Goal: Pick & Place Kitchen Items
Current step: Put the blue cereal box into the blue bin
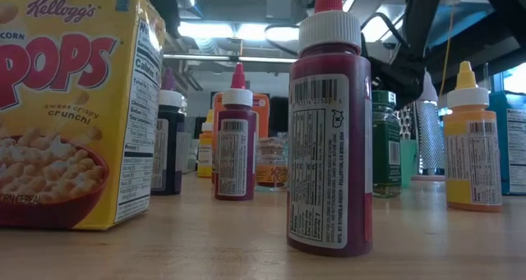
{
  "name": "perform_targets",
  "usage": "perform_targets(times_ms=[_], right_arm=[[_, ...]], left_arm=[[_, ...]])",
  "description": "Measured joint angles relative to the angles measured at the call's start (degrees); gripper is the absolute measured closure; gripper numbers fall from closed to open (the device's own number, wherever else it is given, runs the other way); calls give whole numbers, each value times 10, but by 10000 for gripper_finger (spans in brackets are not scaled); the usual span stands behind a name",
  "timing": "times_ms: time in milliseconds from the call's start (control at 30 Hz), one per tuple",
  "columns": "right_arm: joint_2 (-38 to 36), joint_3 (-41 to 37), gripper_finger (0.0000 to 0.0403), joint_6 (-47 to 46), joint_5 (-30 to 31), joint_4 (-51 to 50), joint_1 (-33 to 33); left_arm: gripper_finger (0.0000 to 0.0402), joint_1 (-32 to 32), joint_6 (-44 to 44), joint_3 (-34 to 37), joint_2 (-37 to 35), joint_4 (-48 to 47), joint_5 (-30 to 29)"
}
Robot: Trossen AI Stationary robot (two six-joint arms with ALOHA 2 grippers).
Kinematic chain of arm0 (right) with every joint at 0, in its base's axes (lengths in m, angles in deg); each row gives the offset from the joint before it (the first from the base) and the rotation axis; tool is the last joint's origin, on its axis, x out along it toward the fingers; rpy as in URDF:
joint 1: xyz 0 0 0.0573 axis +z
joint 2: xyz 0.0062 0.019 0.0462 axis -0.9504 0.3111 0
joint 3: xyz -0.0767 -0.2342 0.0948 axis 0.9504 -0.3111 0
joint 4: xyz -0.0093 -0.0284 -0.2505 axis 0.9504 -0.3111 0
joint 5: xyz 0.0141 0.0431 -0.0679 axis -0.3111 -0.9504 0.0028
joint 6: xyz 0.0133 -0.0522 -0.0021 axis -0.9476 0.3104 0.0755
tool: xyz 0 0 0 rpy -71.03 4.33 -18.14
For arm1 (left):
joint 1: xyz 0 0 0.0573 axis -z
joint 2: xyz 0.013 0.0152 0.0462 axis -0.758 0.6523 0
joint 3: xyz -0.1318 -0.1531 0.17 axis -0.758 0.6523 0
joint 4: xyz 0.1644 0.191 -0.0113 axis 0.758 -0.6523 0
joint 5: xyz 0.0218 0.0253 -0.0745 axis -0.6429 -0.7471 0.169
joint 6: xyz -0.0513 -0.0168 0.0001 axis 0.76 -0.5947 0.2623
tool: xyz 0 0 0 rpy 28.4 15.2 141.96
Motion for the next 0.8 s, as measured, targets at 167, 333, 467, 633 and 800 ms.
perform_targets(times_ms=[167, 333, 467, 633, 800], right_arm=[[0, 1, 322, 0, -46, -3, -14], [-1, 1, 322, 0, -57, -8, -21], [-1, 1, 322, -4, -75, -8, -23], [-1, 1, 322, -2, -77, -10, -18], [-1, 1, 310, 2, -88, -11, -14]], left_arm=[[217, 0, 1, 0, 0, 18, 4], [217, 0, 1, 0, 0, 18, 4], [217, 0, 3, 0, 0, 18, 4], [217, 0, 4, 0, 0, 18, 4], [217, 0, 18, 0, 0, 18, 25]])
